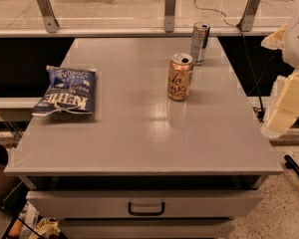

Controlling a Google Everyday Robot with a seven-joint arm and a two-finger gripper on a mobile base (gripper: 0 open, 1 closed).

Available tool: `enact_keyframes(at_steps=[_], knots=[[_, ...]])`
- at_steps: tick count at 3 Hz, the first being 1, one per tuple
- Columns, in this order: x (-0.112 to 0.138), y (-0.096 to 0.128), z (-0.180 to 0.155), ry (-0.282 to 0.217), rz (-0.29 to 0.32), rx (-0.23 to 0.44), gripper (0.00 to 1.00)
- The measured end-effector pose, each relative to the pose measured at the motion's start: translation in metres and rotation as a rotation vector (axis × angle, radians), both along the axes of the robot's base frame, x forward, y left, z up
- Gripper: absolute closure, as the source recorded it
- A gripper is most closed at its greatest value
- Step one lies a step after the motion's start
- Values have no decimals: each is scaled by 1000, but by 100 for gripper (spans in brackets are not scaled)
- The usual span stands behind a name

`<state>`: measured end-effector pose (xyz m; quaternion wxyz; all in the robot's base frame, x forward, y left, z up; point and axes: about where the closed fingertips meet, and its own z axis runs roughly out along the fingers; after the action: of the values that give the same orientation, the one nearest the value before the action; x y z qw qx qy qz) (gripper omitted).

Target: Move redbull can near blue chip bag

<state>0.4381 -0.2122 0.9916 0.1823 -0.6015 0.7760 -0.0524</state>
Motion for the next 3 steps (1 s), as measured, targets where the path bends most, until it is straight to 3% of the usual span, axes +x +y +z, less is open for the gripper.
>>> enact_keyframes(at_steps=[1,2,3], knots=[[0,0,0,-1,0,0,0],[23,-3,5,-40,-16,35,0],[57,-12,7,-94,-82,138,0]])
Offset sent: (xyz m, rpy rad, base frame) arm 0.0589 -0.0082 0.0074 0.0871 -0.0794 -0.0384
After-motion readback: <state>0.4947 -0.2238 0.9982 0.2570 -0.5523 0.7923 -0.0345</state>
